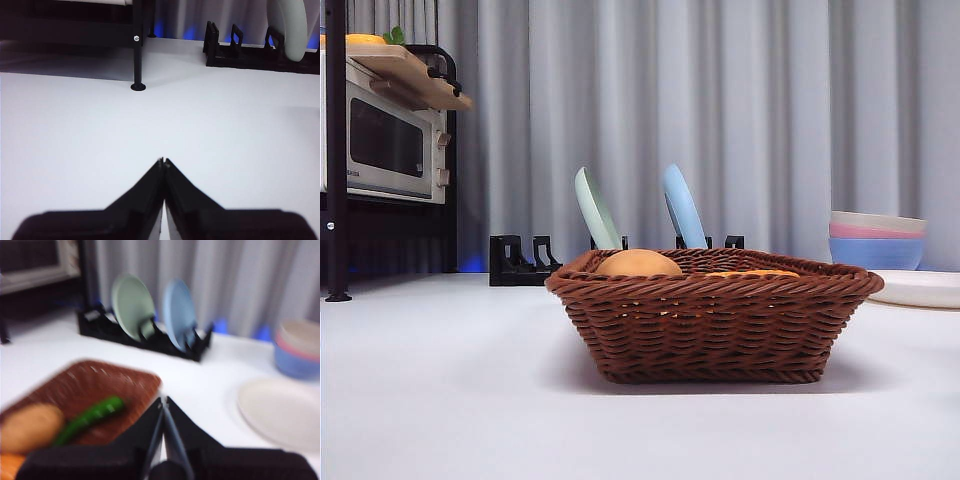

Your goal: Pick up the basket,pick up the corn from the table,pick up the potato from the table,pick up the cucumber from the table,put all items into the basket

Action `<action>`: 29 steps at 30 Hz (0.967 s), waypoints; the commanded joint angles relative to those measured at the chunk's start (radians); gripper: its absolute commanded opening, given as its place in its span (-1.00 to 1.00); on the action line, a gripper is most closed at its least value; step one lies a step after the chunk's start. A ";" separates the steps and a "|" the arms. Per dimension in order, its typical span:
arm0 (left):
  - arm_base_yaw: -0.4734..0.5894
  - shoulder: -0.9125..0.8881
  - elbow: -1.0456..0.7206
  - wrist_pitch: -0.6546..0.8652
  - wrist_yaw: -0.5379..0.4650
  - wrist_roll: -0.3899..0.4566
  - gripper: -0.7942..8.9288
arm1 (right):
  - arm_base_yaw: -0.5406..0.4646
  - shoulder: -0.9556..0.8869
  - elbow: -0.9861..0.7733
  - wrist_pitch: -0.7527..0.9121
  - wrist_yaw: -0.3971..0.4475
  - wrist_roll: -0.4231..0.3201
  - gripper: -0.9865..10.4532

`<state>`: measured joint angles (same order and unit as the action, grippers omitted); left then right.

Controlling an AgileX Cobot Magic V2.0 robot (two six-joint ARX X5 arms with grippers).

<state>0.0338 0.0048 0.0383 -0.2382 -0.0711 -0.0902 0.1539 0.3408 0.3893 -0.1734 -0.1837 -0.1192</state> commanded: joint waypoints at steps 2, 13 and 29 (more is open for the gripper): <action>0.003 -0.003 -0.015 0.005 -0.002 -0.004 -0.84 | -0.078 -0.114 -0.145 0.012 -0.002 0.068 -0.82; 0.003 -0.003 -0.015 0.005 -0.002 -0.004 -0.84 | -0.134 -0.303 -0.343 0.013 0.000 0.097 -0.82; 0.003 -0.003 -0.015 0.005 -0.002 -0.004 -0.84 | -0.134 -0.340 -0.383 0.006 0.006 0.137 -0.82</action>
<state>0.0338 0.0048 0.0383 -0.2382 -0.0715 -0.0902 0.0200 0.0040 0.0219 -0.1688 -0.1799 0.0048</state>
